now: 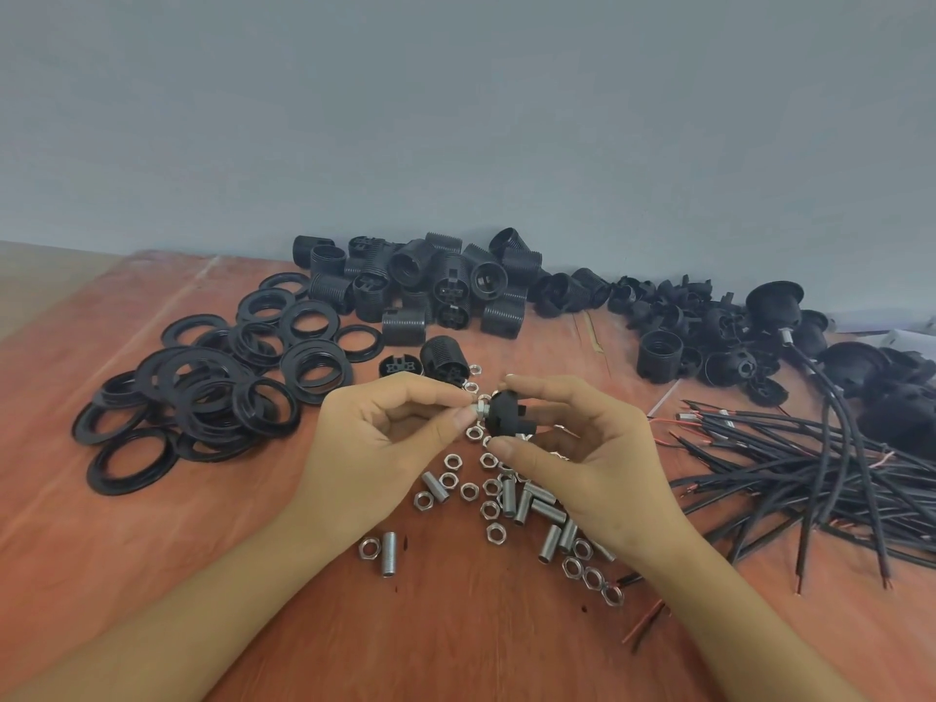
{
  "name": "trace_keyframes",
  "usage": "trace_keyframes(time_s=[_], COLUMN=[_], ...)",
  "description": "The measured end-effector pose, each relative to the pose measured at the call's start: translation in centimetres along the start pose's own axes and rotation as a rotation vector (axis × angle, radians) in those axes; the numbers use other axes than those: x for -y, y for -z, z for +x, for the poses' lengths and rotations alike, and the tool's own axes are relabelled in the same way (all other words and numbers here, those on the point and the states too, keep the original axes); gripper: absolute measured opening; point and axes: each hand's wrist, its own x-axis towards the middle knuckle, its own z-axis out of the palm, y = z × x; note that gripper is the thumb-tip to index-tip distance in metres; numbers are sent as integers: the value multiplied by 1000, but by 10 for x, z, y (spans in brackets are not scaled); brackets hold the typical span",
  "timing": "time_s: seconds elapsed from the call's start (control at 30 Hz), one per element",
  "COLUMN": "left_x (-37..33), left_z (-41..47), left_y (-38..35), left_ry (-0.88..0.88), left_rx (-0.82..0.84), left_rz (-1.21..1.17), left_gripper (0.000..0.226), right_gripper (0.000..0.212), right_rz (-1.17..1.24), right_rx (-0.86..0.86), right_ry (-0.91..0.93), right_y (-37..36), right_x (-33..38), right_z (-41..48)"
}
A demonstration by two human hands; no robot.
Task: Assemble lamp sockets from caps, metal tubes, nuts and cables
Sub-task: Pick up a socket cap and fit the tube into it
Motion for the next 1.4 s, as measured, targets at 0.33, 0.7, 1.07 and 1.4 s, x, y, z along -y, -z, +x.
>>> trace_keyframes(time_s=[0.33, 0.7, 1.07, 1.4], left_x=[-3, -8, -13, -13], left_z=[1, 3, 2, 1], left_y=[1, -3, -2, -3], left_ry=[-14, 90, 159, 279], left_rx=[44, -8, 1, -21], left_rz=[-27, -161, -150, -236], left_gripper=[13, 16, 19, 23], right_gripper=[40, 35, 36, 39], right_rz=[40, 64, 66, -134], right_rx=[-39, -82, -42, -77], right_ry=[-52, 18, 77, 155], right_y=[-1, -3, -2, -1], right_x=[1, -1, -4, -9], right_z=[1, 0, 2, -1])
